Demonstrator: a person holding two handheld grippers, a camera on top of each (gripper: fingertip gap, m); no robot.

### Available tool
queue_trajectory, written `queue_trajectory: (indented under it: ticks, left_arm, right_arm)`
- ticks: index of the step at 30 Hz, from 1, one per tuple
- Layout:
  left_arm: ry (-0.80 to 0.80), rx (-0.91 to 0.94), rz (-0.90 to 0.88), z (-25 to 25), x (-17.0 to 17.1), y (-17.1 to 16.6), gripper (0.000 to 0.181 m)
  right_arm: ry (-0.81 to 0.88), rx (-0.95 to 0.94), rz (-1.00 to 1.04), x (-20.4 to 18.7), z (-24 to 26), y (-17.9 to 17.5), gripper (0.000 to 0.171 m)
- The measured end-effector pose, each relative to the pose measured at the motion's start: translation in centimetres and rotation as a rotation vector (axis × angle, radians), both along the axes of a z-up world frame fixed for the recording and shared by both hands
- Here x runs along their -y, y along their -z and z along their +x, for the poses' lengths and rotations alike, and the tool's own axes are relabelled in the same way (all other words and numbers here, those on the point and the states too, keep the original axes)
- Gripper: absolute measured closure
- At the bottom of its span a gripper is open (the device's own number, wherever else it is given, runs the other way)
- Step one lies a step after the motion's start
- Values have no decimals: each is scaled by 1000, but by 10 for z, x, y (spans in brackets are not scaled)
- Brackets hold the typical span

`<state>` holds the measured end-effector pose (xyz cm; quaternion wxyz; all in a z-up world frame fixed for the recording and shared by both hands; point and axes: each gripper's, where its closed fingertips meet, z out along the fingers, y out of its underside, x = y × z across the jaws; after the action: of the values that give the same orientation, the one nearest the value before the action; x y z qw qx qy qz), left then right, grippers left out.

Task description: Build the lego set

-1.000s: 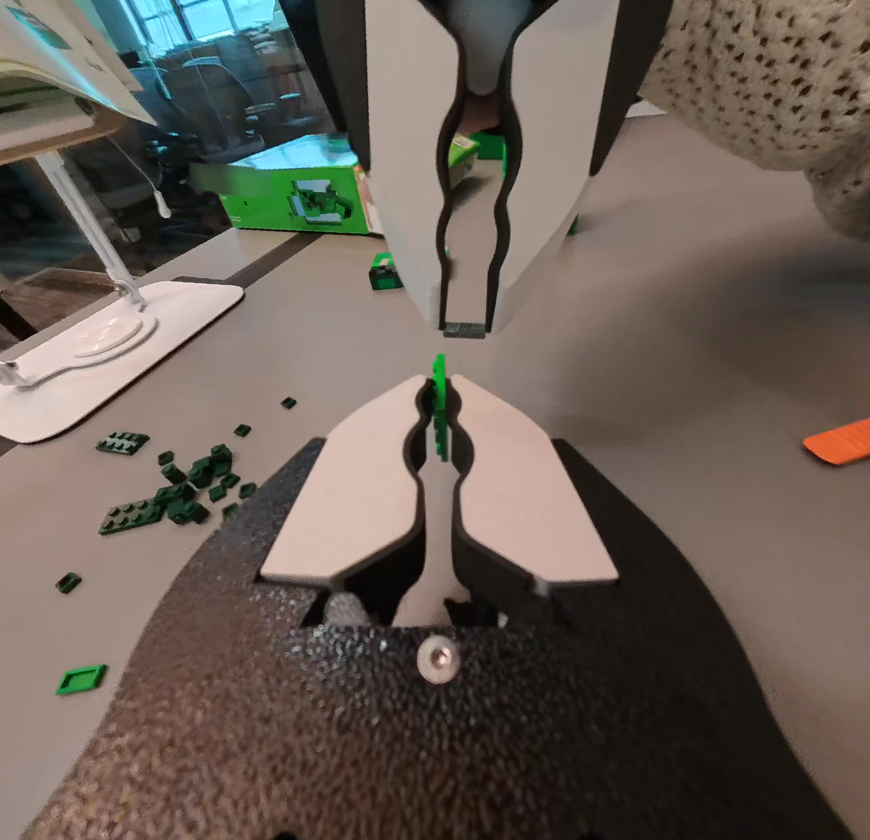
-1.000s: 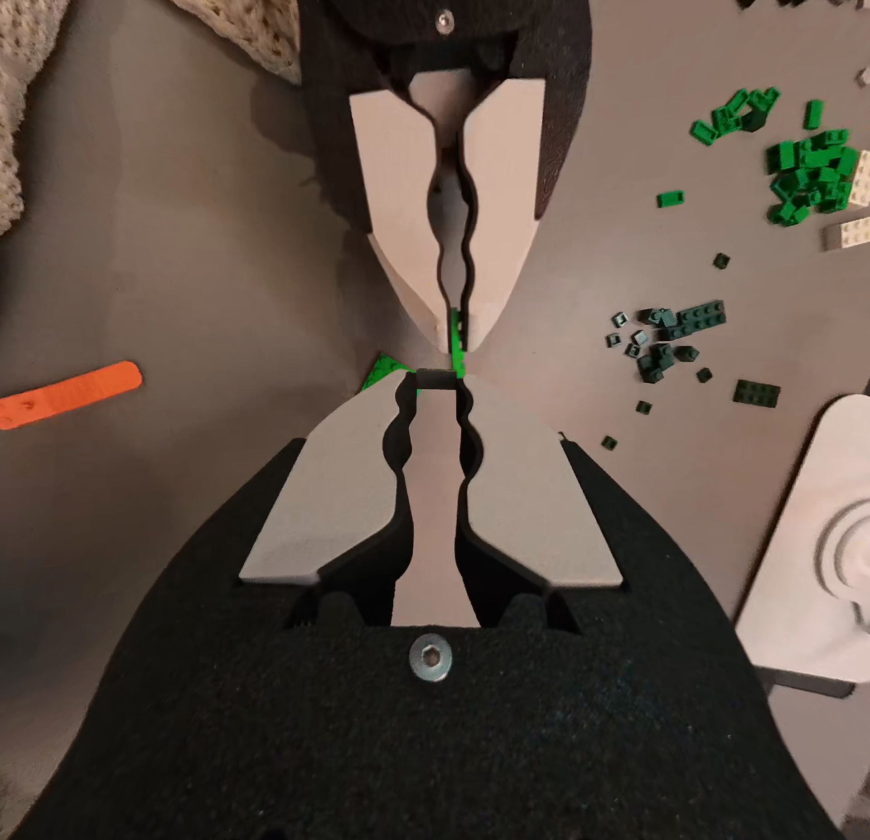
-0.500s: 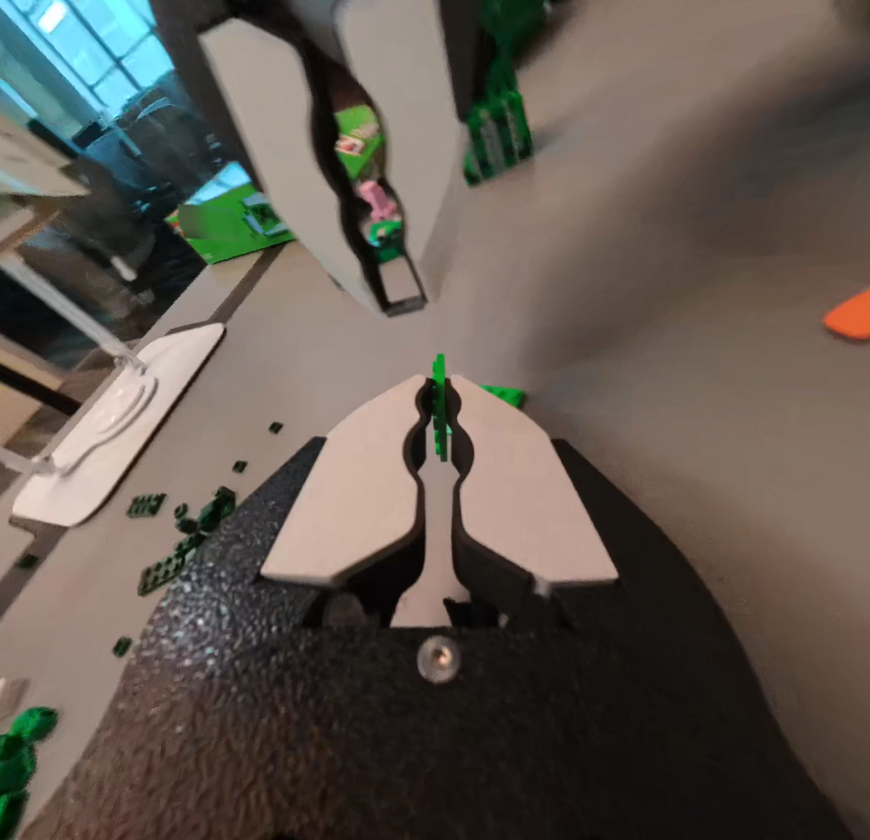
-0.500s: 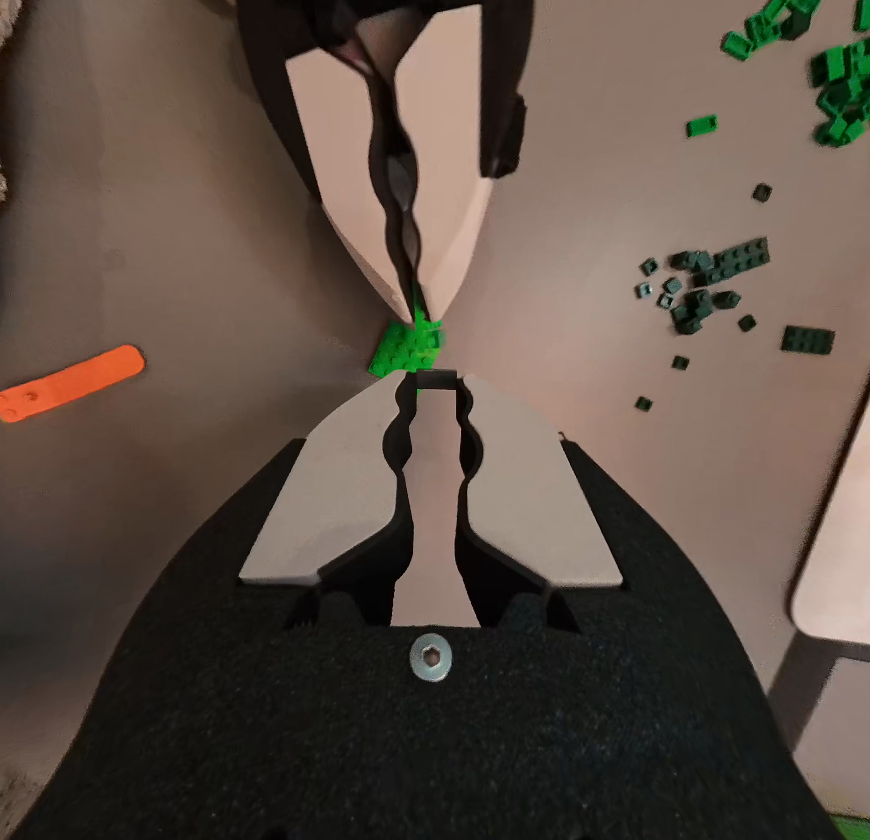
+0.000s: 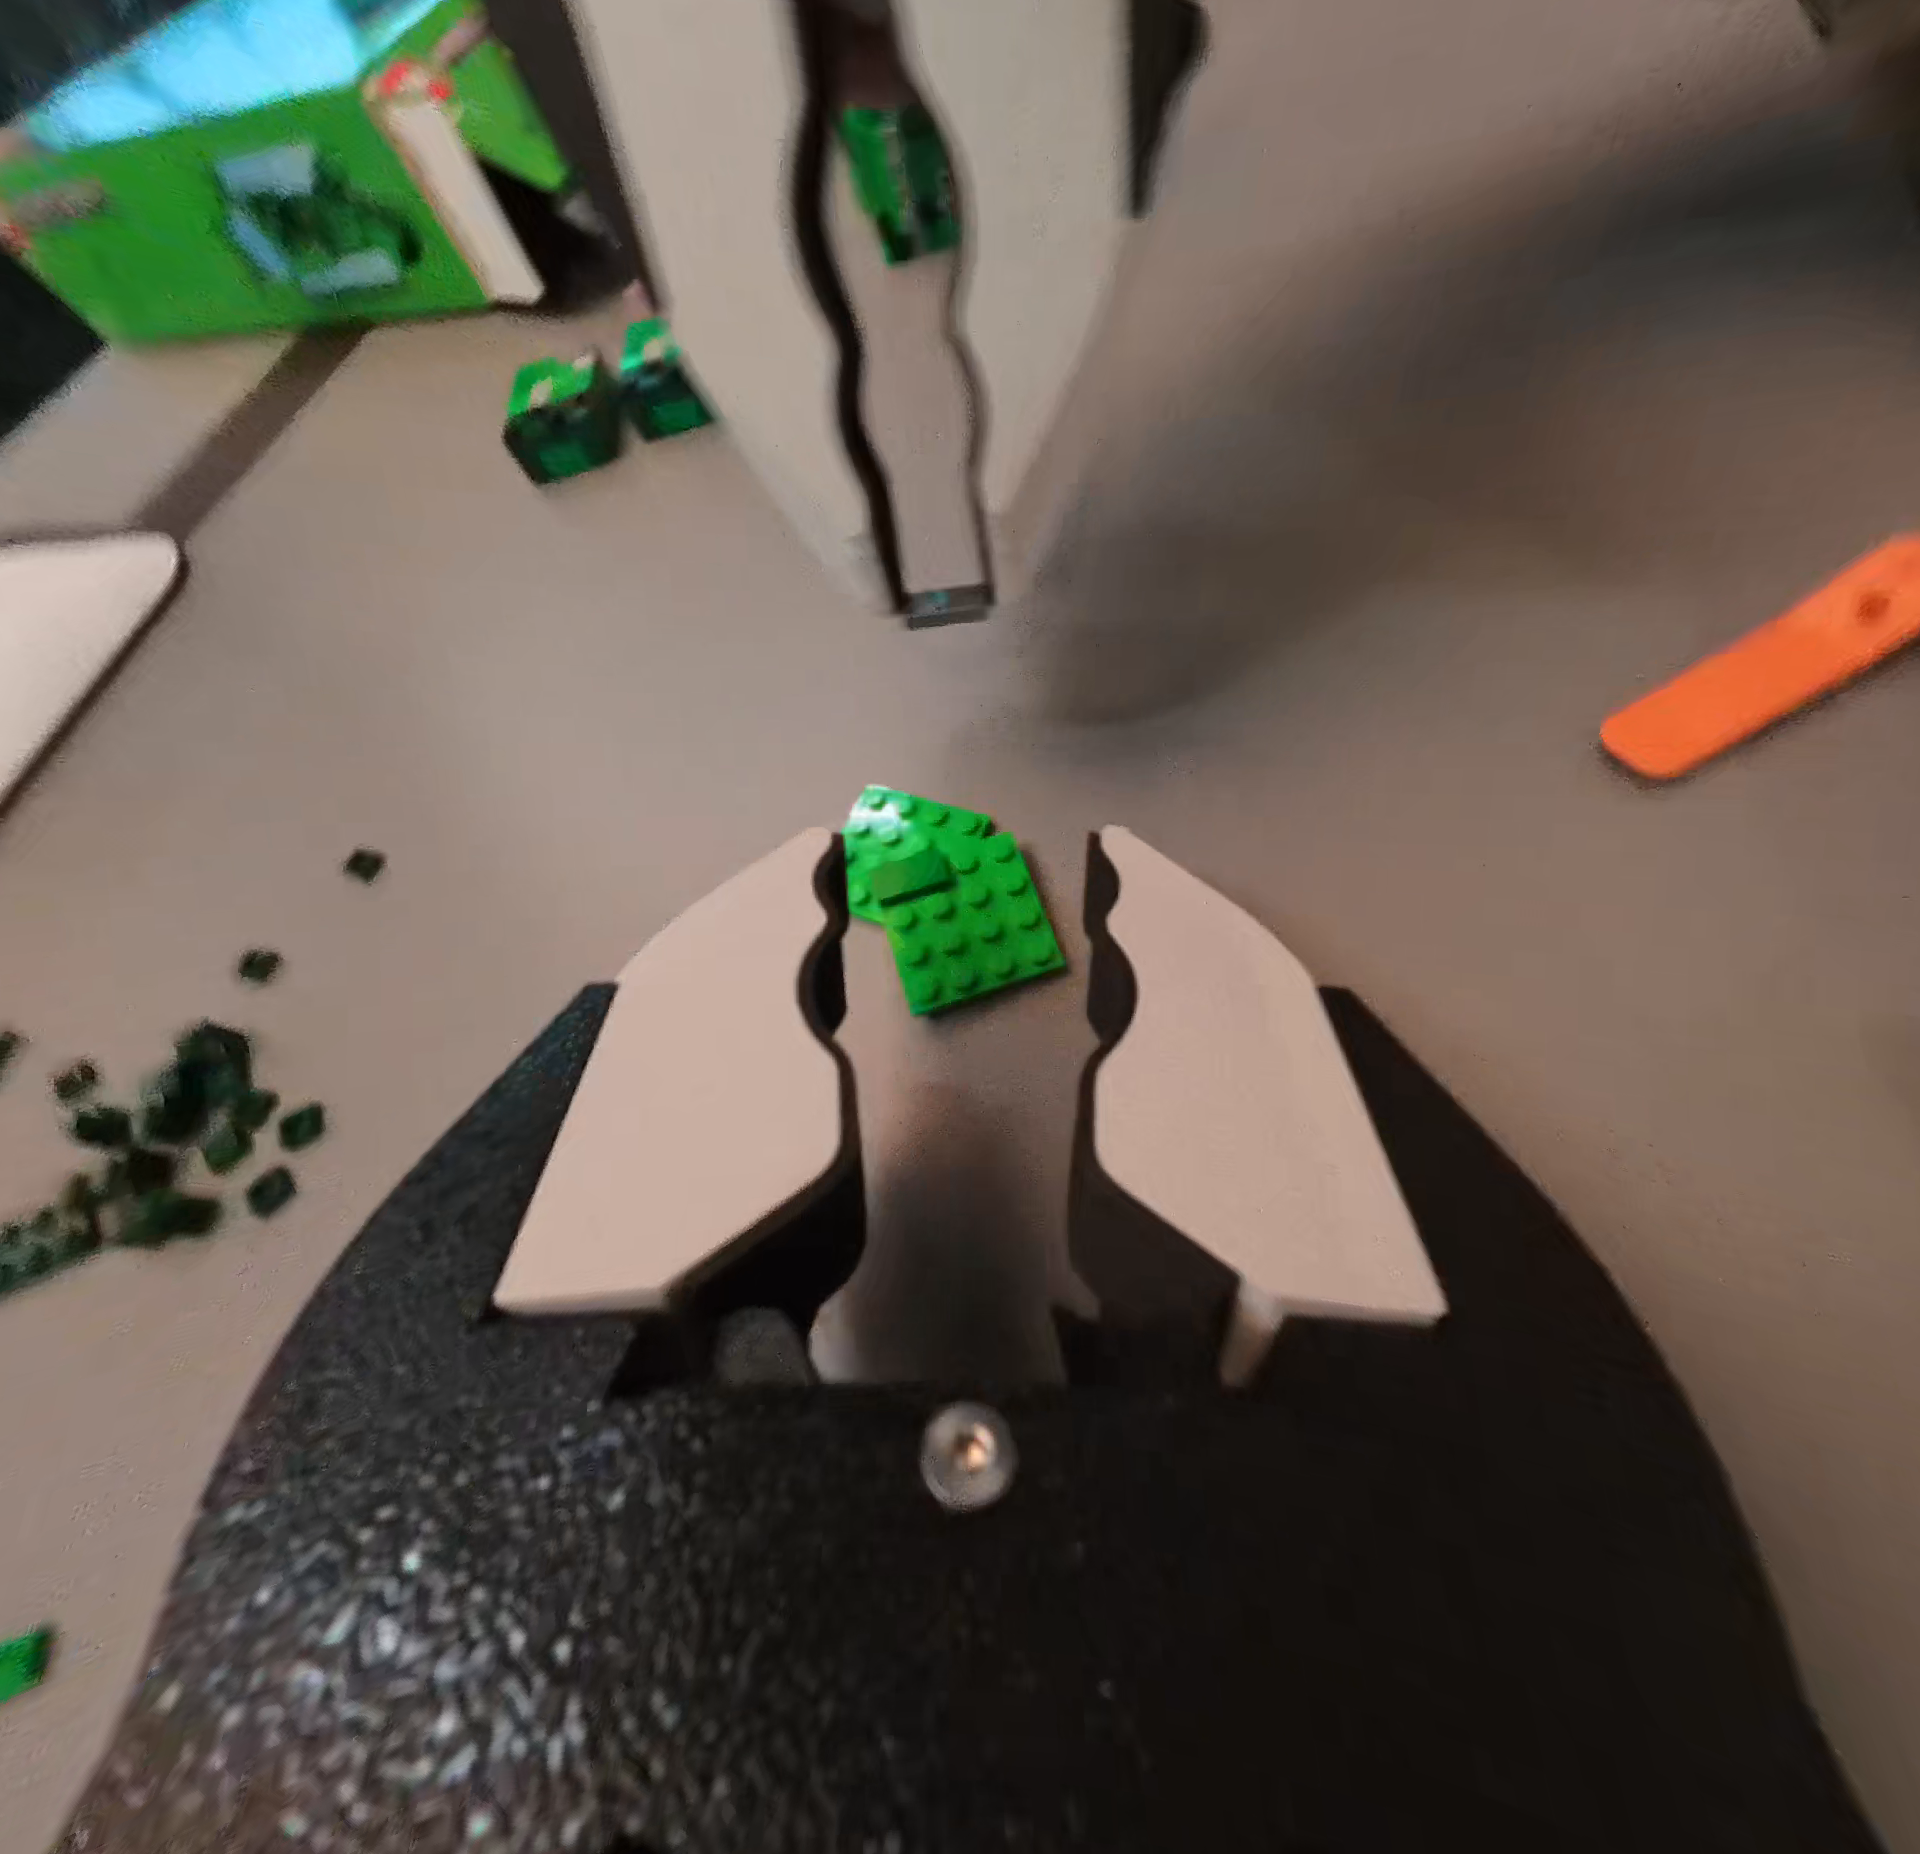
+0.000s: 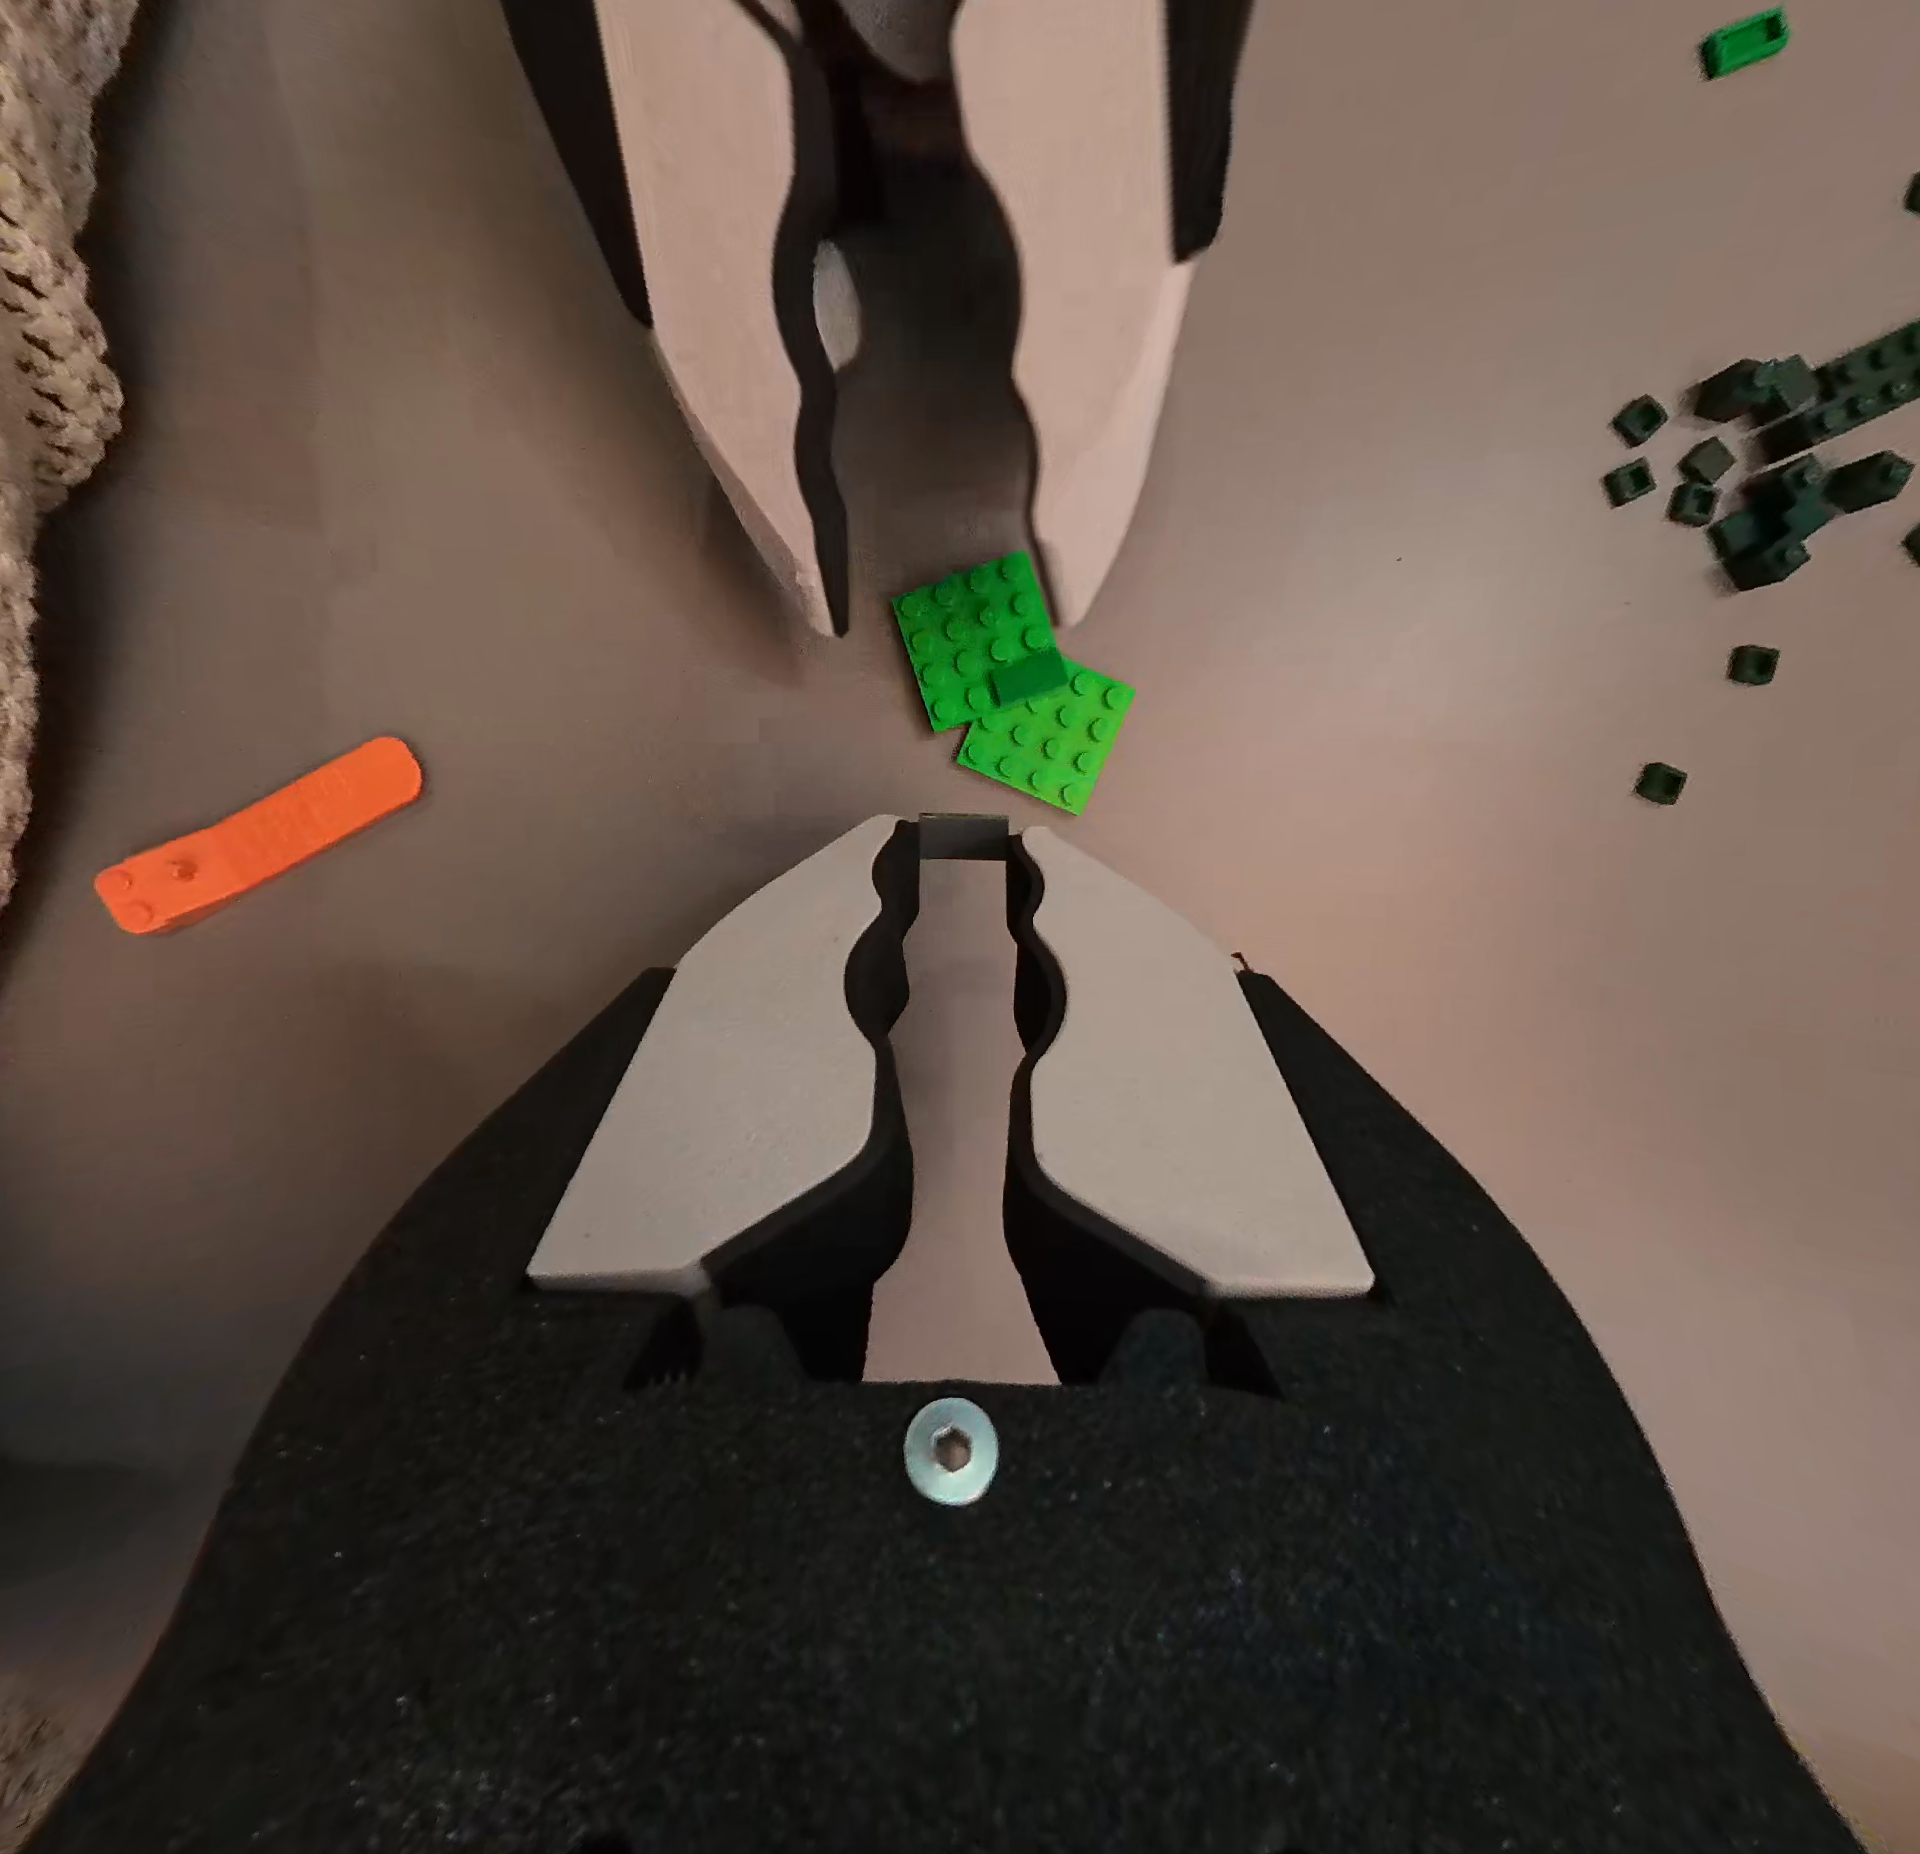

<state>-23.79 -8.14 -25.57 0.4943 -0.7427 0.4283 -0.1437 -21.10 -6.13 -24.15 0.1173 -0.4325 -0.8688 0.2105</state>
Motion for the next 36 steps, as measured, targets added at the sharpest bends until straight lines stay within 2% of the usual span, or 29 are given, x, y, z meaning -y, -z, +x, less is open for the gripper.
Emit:
queue_trajectory:
  ticks: [4,8,16,22,36]
  left_arm:
    - [-132,17,-128,-8,-6,5,127]
    - [-222,-114,-92,-12,-7,9,132]
    - [-211,-105,-201,-13,-2,25,128]
    - [-204,-101,-172,-11,-4,27,146]
    - [-152,-69,-209,-12,-1,27,149]
  right_arm:
    - [-1,-8,-2,1,0,0,156]
    - [-4,-10,-7,2,-2,1,156]
    - [-9,-16,-19,3,-7,2,156]
    - [-17,-44,-31,6,-12,1,156]
    - [-92,-29,74,19,-24,19,156]
